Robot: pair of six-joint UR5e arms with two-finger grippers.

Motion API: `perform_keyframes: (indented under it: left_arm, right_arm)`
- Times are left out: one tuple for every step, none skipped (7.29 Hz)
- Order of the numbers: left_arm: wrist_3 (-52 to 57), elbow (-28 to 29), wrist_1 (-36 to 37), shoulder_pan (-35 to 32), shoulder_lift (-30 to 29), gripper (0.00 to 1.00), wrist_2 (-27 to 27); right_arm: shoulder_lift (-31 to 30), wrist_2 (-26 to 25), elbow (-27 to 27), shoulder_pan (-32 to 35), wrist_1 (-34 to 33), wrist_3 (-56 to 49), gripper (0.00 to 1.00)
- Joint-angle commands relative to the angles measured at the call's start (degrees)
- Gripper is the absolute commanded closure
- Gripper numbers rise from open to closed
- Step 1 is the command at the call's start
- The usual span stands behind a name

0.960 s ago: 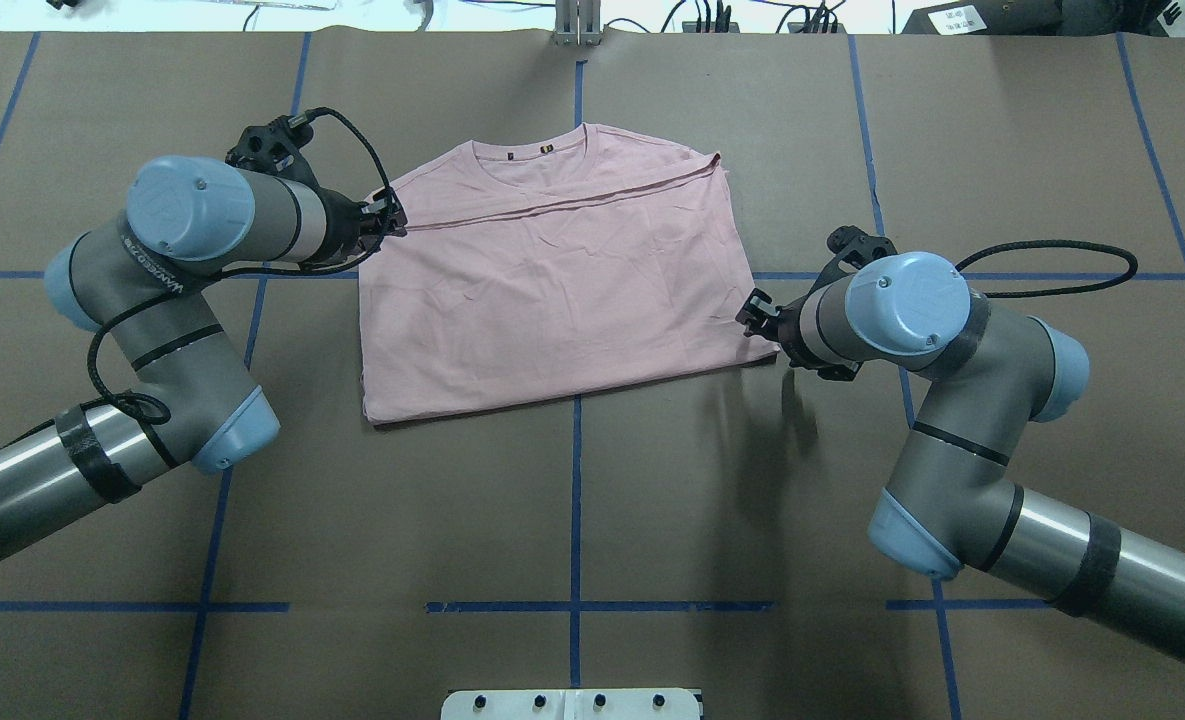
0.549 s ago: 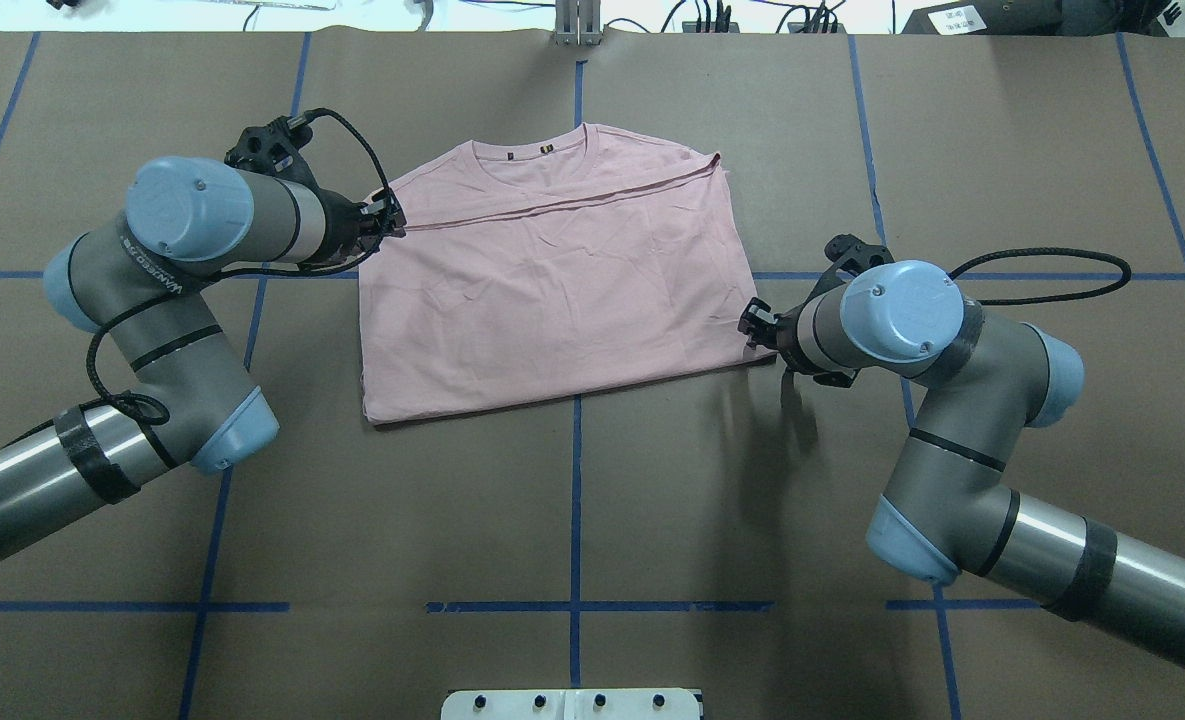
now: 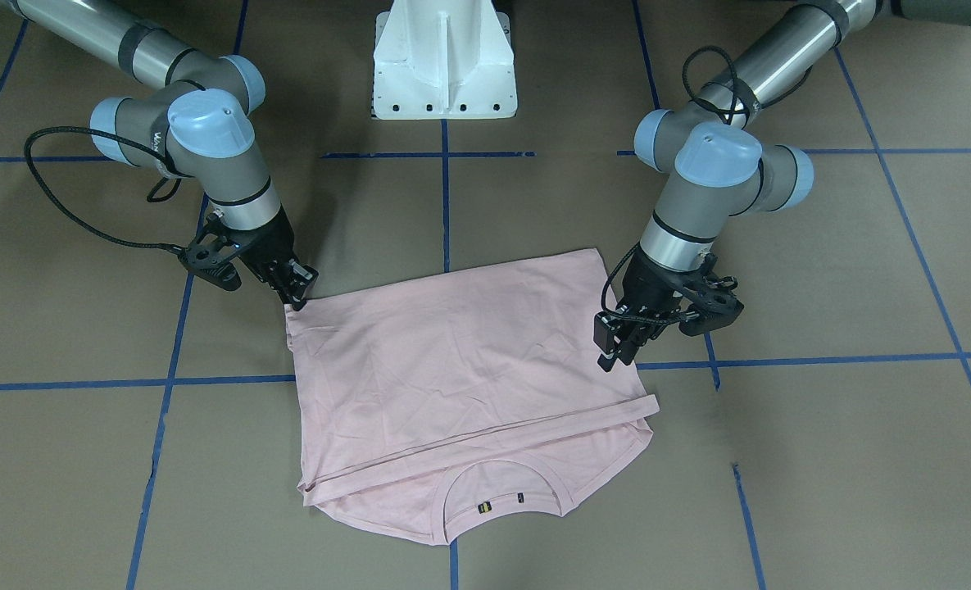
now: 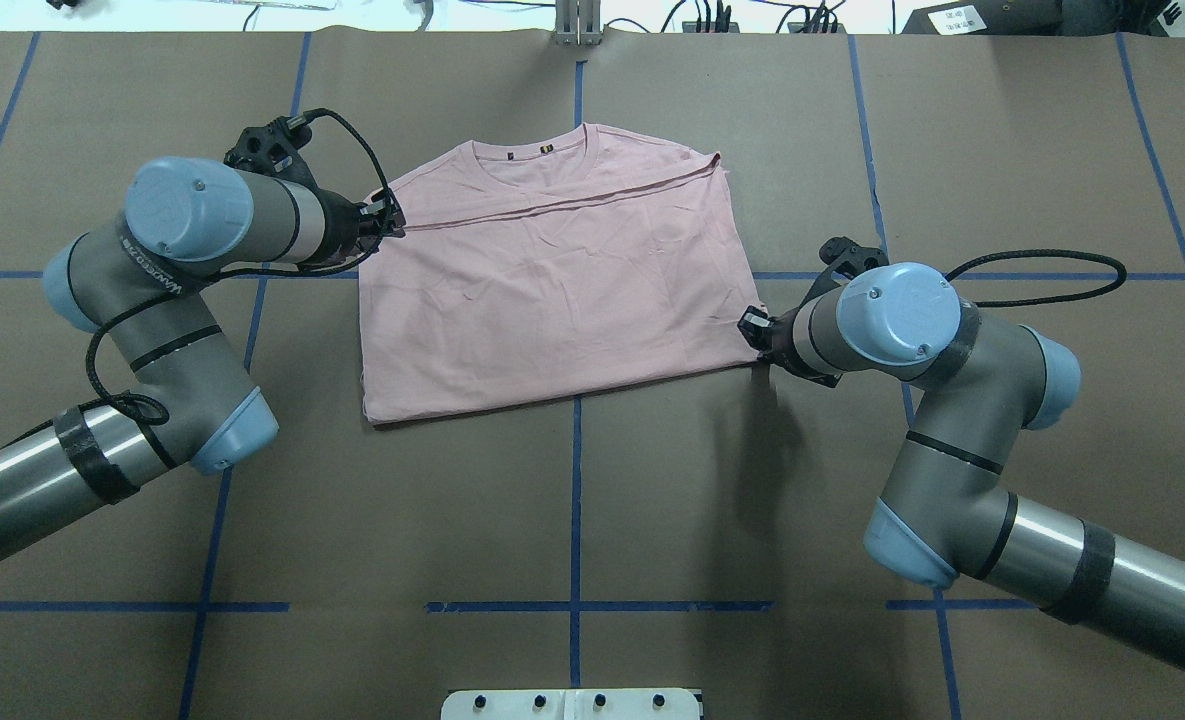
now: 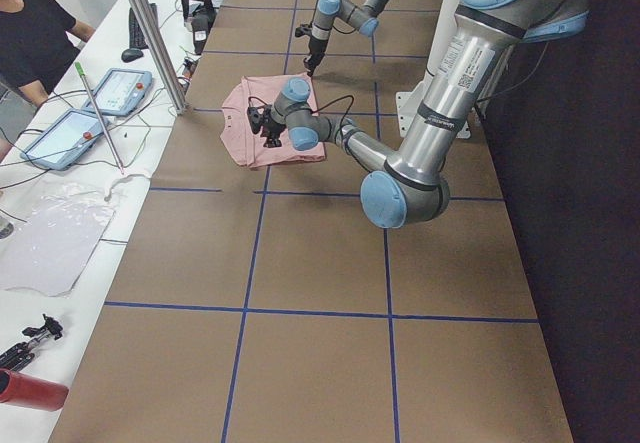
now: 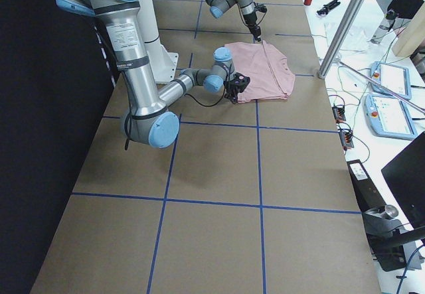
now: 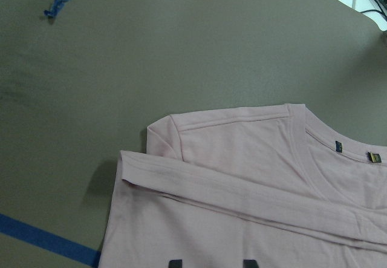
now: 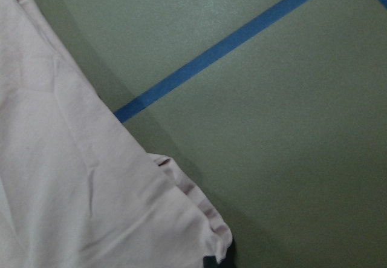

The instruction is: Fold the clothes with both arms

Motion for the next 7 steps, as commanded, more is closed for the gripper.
perform_keyframes:
  left_arm:
    - [0.00,0.09,0.03,0.00,0.00,0.55,0.00]
    - [-0.08,0.01,-0.06,0.09,-0.09,0.55,0.00]
    - [0.09,-0.17,0.03,0.09,-0.35,0.54,-0.09]
    - [1.05,-0.26,-1.28,0.18,-0.26,0.42,-0.17]
    - [1.23,-2.26,-3.55,0.44,-0.26,0.37,-2.79]
    - [-0.42,-7.85,-2.62,3.40,0.69,0.00,-4.64]
    - [-1.22,-10.86,-0.78,5.60,2.97,0.00,-4.66]
  right_arm:
    - [-0.12,0.22,1.02,0.18,0.00,-0.11,1.00]
    - [-2.30,0.39,4.42,0.27,-0.09,0.07,1.00]
    - [-8.41,1.00,11.07,-0.51,0.00,0.07,1.00]
    - [-14.73,2.92,19.14,-3.39,0.00,1.20,1.00]
    - [-18.37,3.64,24.79,-7.42,0.00,5.65,1.00]
    - [-21.45,4.17,28.76,-12.77,0.00,8.13,1.00]
    - [-25.83,6.87,33.32,-18.22,0.00,8.94,1.00]
